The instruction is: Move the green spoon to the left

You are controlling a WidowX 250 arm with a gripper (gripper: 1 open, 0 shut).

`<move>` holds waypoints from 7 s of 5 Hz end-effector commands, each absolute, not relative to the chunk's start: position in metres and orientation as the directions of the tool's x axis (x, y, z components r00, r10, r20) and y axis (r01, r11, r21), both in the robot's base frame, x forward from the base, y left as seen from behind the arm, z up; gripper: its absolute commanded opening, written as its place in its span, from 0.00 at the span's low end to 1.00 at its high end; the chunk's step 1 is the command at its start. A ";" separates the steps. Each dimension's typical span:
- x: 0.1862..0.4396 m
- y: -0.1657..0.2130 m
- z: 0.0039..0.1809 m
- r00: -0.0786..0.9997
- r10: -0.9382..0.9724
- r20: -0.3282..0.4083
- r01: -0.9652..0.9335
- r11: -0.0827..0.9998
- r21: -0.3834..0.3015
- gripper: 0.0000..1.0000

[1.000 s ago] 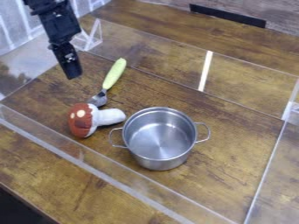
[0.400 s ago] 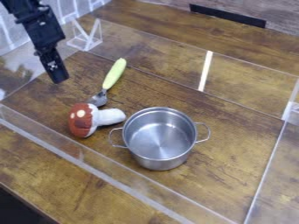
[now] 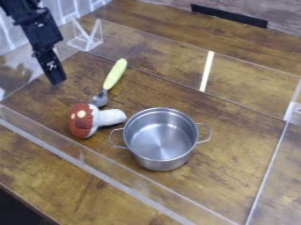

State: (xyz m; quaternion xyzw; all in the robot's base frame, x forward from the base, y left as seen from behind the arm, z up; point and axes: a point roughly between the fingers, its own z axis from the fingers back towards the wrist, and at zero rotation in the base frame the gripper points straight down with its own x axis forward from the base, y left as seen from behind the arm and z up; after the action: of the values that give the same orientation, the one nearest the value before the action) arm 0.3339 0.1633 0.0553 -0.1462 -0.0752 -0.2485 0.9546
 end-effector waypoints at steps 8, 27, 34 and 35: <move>0.336 0.130 0.061 0.654 -0.716 0.242 0.754 0.643 -0.136 0.00; 0.314 0.170 0.058 0.151 -0.930 0.336 0.963 0.062 -0.262 0.00; 0.334 0.167 0.088 0.242 -0.905 0.351 0.967 0.194 -0.166 1.00; 0.333 0.164 0.101 0.228 -0.910 0.345 0.972 0.191 -0.139 1.00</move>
State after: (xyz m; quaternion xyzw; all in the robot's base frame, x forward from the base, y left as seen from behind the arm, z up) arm 0.3292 0.1620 0.0608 -0.2176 -0.0733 -0.6005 0.7659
